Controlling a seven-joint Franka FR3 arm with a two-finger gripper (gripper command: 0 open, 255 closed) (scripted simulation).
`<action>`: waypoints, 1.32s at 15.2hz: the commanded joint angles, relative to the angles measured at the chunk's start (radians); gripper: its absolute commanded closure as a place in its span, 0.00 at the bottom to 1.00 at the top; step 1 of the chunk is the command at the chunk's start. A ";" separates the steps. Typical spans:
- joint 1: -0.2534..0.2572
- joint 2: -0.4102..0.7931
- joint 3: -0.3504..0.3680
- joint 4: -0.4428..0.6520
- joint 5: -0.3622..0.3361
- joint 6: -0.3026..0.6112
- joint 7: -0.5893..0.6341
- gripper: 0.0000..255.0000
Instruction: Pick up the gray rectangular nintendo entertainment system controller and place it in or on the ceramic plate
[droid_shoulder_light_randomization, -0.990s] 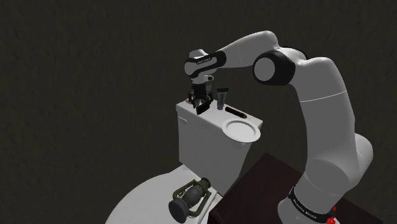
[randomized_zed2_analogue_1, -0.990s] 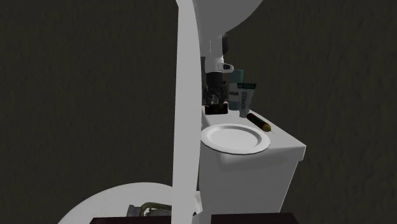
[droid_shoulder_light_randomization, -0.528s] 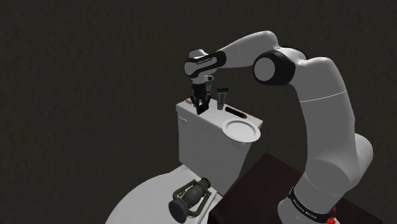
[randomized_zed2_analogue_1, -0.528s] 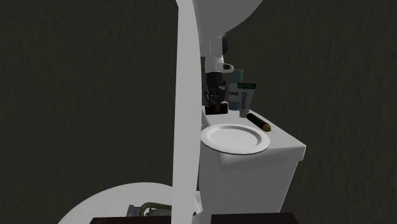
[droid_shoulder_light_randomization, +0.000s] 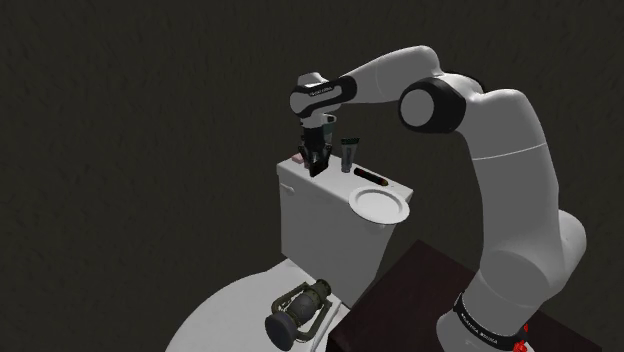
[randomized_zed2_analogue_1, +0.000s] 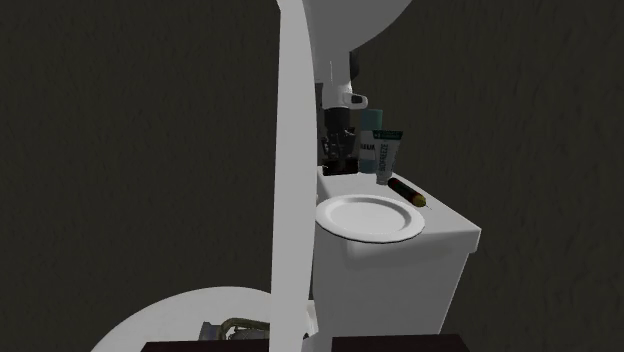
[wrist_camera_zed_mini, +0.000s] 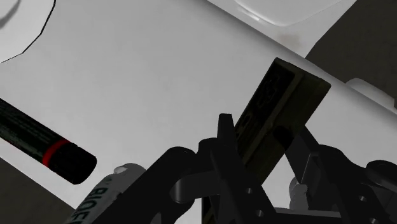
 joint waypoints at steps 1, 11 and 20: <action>0.000 -0.010 0.000 0.011 0.000 -0.021 0.000 1.00; 0.001 -0.035 0.001 0.105 0.002 -0.141 -0.005 1.00; -0.025 -0.364 -0.007 -0.372 0.003 0.009 -0.029 1.00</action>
